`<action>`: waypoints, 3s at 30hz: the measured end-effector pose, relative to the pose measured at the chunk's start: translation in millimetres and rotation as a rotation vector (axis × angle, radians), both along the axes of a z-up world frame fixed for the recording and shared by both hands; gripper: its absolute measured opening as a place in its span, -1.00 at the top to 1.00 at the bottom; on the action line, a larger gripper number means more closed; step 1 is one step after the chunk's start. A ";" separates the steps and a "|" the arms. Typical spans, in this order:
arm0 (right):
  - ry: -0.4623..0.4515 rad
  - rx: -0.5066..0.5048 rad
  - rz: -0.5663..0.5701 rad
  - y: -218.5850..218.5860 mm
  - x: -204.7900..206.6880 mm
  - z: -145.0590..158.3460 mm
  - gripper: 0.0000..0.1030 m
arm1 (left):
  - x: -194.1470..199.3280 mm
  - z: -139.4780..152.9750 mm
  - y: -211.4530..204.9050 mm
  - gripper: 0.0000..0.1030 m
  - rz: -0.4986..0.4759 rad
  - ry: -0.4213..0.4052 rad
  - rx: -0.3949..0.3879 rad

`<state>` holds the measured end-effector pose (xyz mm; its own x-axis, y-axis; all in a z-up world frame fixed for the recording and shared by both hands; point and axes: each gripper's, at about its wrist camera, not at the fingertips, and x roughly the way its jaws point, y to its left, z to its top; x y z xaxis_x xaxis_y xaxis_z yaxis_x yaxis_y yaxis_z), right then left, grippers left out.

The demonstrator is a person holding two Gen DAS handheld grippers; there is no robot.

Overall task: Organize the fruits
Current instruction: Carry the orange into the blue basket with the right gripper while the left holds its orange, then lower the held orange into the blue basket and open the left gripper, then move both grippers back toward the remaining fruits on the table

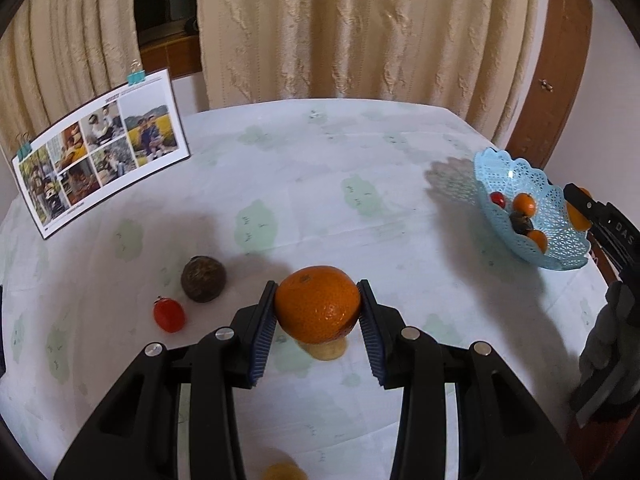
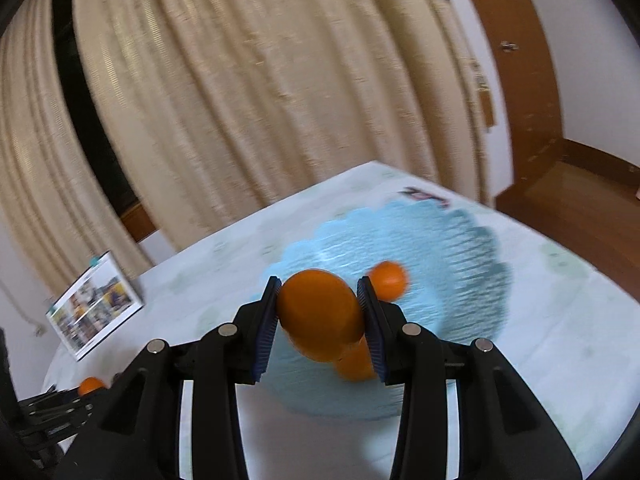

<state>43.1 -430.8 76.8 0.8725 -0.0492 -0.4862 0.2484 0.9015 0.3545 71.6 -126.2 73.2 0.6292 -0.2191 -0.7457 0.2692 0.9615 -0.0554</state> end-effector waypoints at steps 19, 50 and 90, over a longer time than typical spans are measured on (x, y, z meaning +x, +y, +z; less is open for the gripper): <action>0.044 0.076 -0.141 -47.6 -9.0 -19.7 -0.02 | 0.6 11.8 -73.2 0.22 -0.129 -0.022 0.027; -0.009 0.061 -0.287 -51.7 -26.6 -14.9 -0.23 | 27.5 2.4 -210.0 0.20 -0.349 -0.038 0.030; 0.018 -0.058 -0.303 -36.0 -21.4 -17.6 -0.37 | 10.8 34.6 -100.9 -0.63 -0.157 -0.185 0.081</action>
<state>21.7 -466.7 59.2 0.8053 -0.3339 -0.4898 0.5145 0.8042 0.2976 82.4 -227.1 107.8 0.7194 -0.2690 -0.6404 0.4142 0.9063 0.0846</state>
